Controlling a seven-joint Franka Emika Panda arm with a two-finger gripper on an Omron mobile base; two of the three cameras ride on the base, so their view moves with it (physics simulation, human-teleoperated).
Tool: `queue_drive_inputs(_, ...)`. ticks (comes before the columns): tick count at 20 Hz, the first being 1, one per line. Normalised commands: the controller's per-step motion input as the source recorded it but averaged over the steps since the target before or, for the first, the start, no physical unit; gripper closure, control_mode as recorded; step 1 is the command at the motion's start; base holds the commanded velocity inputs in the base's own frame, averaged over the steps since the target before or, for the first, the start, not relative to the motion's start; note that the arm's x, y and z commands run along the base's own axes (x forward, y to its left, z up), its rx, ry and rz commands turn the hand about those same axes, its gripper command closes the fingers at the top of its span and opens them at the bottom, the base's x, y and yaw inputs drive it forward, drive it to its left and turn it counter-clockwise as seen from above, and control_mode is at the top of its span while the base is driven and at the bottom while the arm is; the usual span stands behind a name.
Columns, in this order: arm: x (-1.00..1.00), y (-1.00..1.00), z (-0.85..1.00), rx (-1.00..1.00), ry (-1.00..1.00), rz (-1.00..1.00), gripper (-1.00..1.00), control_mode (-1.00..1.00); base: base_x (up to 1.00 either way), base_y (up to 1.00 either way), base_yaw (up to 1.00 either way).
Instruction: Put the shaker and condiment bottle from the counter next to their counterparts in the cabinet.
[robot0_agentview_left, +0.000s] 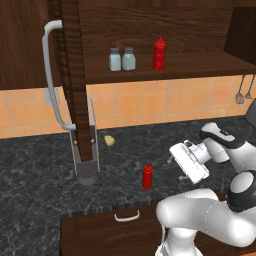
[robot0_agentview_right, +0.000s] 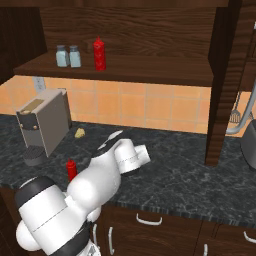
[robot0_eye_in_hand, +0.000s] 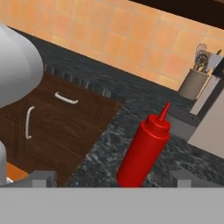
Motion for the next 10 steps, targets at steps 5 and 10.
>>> queue_drive_inputs(5, 0.14, 0.3, -0.03, 0.02, 0.0, -0.06, -1.0, -1.0, 0.0, 0.0, 0.0)
queue_drive_inputs(10, 0.07, 0.29, -0.07, 0.0, 0.0, -0.04, -1.0, -1.0, 0.0, 0.0, 0.0)
